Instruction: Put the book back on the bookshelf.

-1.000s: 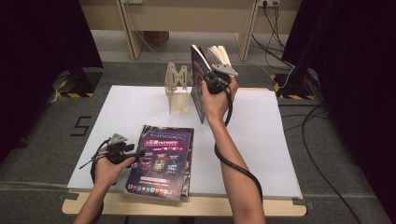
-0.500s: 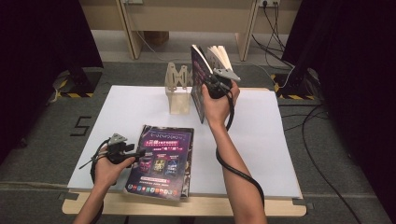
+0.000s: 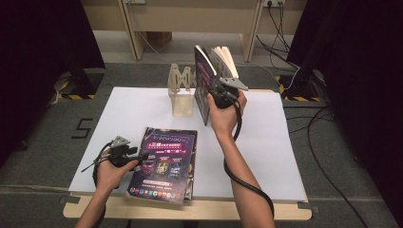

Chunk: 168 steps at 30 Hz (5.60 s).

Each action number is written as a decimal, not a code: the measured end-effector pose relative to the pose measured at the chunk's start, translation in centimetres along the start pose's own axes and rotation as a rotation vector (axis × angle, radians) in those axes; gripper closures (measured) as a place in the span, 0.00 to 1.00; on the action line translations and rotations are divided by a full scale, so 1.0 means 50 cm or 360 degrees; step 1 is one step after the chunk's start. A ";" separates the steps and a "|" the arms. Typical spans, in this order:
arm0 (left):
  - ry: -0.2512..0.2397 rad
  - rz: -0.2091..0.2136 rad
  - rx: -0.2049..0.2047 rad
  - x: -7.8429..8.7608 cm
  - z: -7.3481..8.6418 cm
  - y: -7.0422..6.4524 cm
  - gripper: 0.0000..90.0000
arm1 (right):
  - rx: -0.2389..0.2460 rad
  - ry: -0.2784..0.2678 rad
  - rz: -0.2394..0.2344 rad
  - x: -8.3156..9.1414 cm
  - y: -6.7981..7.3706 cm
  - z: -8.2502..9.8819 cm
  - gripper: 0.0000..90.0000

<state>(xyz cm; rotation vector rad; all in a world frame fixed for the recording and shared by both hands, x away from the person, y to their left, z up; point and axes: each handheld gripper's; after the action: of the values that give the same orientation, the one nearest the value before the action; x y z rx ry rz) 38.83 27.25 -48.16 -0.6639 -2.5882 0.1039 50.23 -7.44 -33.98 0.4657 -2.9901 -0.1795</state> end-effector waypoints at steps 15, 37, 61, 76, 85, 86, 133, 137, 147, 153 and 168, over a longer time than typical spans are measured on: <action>0.0024 0.0007 0.0004 -0.006 0.005 -0.004 0.46 | -0.0044 0.0139 -0.0043 0.056 -0.026 0.035 0.70; 0.0061 0.0016 0.0064 -0.013 0.009 -0.002 0.51 | -0.0121 0.0438 -0.0089 0.108 -0.051 0.151 0.68; 0.0129 0.0040 0.0013 -0.015 0.007 -0.035 0.61 | -0.0150 0.0740 -0.0228 0.070 -0.002 0.234 0.67; 0.0187 0.0146 -0.0001 -0.022 0.008 -0.072 0.61 | -0.0218 0.0896 -0.0253 0.039 -0.002 0.262 0.66; 0.0192 0.0155 -0.0013 -0.023 0.009 -0.078 0.61 | -0.0261 0.0953 -0.0264 0.033 -0.007 0.278 0.64; 0.0192 0.0154 -0.0014 -0.023 0.009 -0.078 0.61 | -0.0273 0.0952 -0.0265 0.034 -0.007 0.279 0.64; 0.0212 0.0120 -0.0024 -0.021 0.009 -0.084 0.62 | -0.0546 0.1066 -0.0337 0.045 -0.035 0.281 0.64; 0.0211 0.0122 -0.0025 -0.021 0.009 -0.084 0.62 | -0.0555 0.1043 -0.0343 0.043 -0.034 0.283 0.64; 0.0218 0.0119 -0.0033 -0.020 0.008 -0.083 0.62 | -0.0529 0.0950 -0.0399 0.042 -0.013 0.244 0.72; 0.0218 0.0117 -0.0037 -0.020 0.008 -0.083 0.62 | -0.0547 0.1003 -0.0408 0.034 -0.015 0.242 0.73; 0.0215 0.0115 -0.0039 -0.019 0.008 -0.084 0.62 | -0.0598 0.1100 -0.0427 0.033 -0.019 0.273 0.69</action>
<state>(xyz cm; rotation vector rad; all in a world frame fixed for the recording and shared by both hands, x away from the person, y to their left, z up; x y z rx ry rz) 37.56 23.12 -48.17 -0.7469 -2.4404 0.0489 47.20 -7.50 -47.41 0.7041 -2.1537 -0.4796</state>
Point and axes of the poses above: each handheld gripper's, and its own axes: x roughly backward along the jaws, z roughly out of its underside, y roughly to its left, and after that the axes turned 14 degrees about -y, right-handed
